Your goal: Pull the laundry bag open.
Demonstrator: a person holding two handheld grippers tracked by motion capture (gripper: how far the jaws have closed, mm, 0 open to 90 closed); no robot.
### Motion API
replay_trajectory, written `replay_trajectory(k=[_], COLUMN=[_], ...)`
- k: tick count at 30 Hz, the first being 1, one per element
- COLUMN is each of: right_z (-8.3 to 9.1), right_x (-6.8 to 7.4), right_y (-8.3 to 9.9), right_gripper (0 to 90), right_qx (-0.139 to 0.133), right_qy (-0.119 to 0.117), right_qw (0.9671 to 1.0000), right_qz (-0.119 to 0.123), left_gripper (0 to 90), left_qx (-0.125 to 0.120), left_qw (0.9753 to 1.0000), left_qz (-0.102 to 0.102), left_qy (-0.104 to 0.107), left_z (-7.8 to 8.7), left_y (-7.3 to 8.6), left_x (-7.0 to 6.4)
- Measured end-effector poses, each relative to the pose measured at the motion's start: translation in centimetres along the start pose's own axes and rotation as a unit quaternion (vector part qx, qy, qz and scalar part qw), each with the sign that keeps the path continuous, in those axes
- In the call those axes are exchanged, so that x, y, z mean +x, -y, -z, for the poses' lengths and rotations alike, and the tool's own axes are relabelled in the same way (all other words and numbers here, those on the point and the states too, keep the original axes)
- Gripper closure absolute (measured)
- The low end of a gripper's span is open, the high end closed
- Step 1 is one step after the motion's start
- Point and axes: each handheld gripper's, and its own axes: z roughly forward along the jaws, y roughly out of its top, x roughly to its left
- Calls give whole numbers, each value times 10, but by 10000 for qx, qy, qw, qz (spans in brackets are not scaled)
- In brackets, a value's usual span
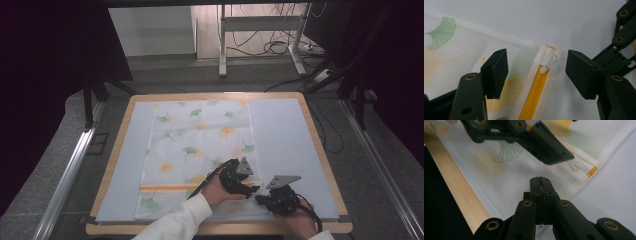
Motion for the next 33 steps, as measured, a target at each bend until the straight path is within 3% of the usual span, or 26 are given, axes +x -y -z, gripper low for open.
replay_trajectory(k=[5, 11, 16, 19, 22, 23, 24, 33], right_z=[0, 0, 0, 0, 0, 0, 0, 0], right_x=[0, -1, -1, -2, -2, -3, -3, -3], right_y=[0, 0, 0, 0, 0, 0, 0, 0], right_gripper=[890, 889, 889, 889, 889, 890, 890, 889], right_qx=[2, 5, 5, 10, 3, 3, 1, 14], right_qy=[-10, -19, -36, -47, -62, -66, -70, -76], right_qw=[10000, 10000, 10000, 10000, 10000, 10000, 10000, 10000], right_qz=[-7, -4, -2, -2, 0, -4, -1, 10], left_gripper=[373, 389, 482, 593, 670, 697, 725, 783], left_qx=[17, 148, 196, 188, 209, 239, 177, 210], left_qw=[10000, 9999, 9996, 9992, 9990, 9992, 9993, 9991], left_qz=[60, -16, -7, 0, -45, -95, 32, 189], left_qy=[8, 65, 205, 348, 381, 302, 327, 322], left_z=[-9, -17, -17, -17, -15, -14, -14, -15], left_y=[-2, -5, -8, -7, -7, -7, -7, -7], left_x=[2, 2, 2, 2, 4, 5, 5, 6])
